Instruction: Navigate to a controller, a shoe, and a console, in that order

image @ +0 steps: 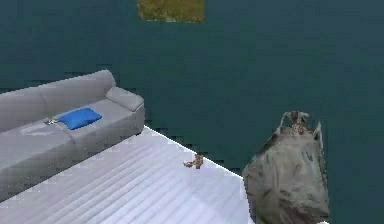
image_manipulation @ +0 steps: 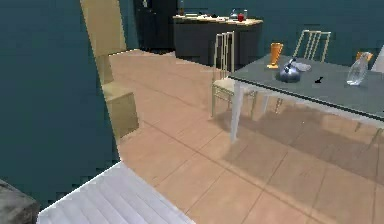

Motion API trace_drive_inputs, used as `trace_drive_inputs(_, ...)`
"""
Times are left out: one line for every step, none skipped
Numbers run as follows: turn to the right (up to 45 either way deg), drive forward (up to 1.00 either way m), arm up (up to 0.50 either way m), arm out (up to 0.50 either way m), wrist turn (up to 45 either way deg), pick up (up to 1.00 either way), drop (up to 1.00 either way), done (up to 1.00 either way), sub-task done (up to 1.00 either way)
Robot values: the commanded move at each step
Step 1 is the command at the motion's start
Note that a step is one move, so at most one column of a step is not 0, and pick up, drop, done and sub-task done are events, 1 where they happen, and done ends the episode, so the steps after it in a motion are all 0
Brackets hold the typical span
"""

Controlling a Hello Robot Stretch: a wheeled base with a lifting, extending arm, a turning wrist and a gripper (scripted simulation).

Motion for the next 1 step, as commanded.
trace_drive_inputs(0.0,0.65,0.00,0.00,0.0,0.00,0.00,0.00,0.00)
